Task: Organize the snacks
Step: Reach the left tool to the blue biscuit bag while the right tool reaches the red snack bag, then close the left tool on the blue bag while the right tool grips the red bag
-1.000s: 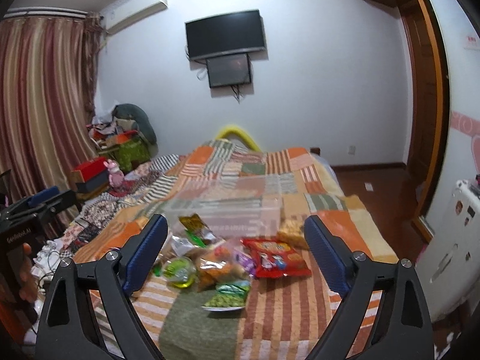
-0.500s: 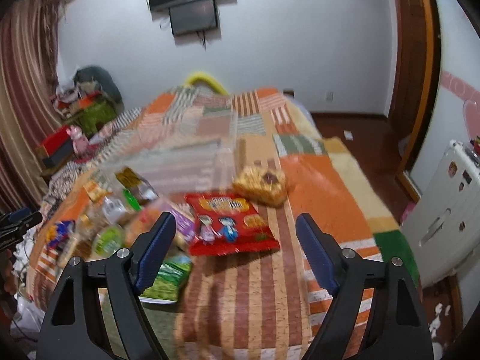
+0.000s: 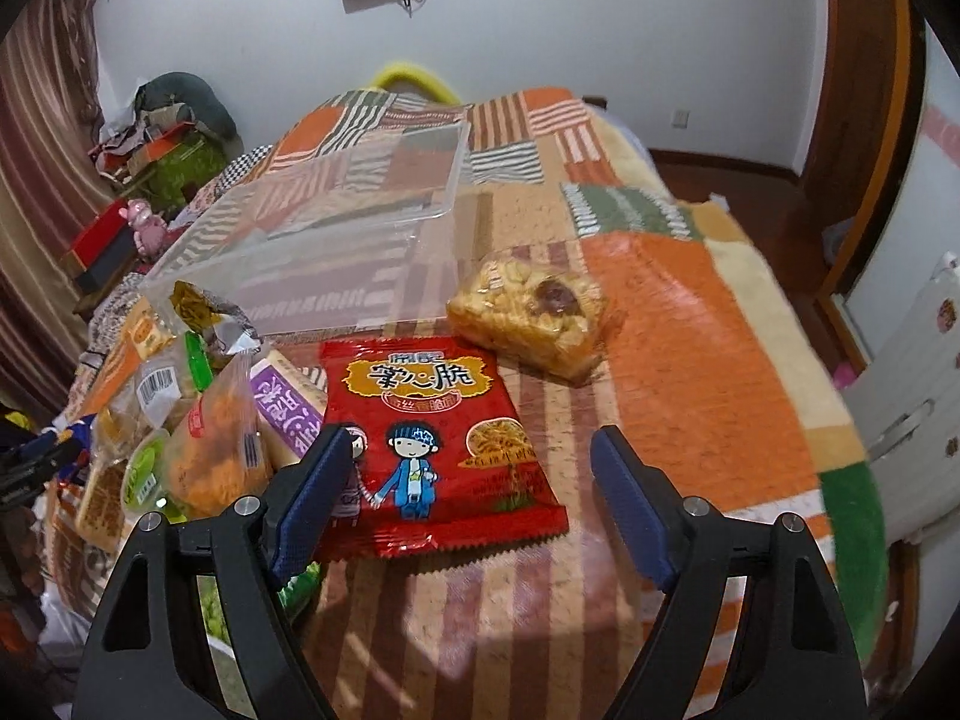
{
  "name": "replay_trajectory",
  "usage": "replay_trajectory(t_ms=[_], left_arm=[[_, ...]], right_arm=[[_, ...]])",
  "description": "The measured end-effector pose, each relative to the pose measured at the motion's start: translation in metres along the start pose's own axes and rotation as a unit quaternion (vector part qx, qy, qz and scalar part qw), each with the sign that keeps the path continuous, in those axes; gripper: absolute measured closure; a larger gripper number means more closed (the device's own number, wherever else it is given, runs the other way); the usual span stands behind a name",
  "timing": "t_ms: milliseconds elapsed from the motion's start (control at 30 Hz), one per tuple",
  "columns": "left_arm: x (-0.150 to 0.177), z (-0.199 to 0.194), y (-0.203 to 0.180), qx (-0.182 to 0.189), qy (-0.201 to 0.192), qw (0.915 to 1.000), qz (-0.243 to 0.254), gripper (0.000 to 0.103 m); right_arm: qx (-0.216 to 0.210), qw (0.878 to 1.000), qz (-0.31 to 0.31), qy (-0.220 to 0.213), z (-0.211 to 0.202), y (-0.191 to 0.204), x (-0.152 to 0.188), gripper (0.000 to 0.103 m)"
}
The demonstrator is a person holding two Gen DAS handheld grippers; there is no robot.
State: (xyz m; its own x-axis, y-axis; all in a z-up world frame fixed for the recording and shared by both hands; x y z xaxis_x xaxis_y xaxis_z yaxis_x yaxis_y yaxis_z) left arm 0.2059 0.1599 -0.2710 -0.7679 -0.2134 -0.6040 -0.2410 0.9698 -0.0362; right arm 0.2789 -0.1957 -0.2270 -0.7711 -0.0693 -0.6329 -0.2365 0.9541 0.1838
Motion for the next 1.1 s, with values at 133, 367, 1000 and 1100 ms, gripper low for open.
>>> replay_trajectory(t_ms=[133,367,1000,1100], left_arm=[[-0.001,0.009,0.002,-0.001,0.005,1.0,-0.008,0.0],[0.0,0.012,0.014,-0.029,0.008,0.9995,-0.008,0.0],[-0.004,0.037,0.012,-0.004,-0.006,1.0,-0.002,0.0],[-0.003,0.038,0.016,0.018,-0.001,0.9996,-0.02,0.004]], right_arm=[[-0.006,1.0,-0.006,0.005,0.004,0.002,-0.001,0.021],[-0.017,1.0,-0.008,-0.005,-0.003,0.007,-0.01,0.017],[-0.041,0.998,-0.011,0.044,0.039,0.015,-0.006,0.026],[-0.044,0.998,-0.01,0.039,0.038,0.016,-0.006,0.031]])
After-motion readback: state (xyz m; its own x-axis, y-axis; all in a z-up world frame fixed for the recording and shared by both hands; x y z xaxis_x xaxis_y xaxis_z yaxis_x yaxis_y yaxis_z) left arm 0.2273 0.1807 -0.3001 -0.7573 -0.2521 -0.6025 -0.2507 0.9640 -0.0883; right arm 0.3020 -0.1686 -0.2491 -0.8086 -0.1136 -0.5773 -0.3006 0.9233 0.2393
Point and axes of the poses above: each gripper's, at about its wrist camera, not at the fingertips, and z roughly the way its jaws point, y to its left, x to its underside, the point moved 7 cm from there along z, roughly the way its jaws point, and after that the axes turned 3 degrees about -x, right-handed, at the moved point
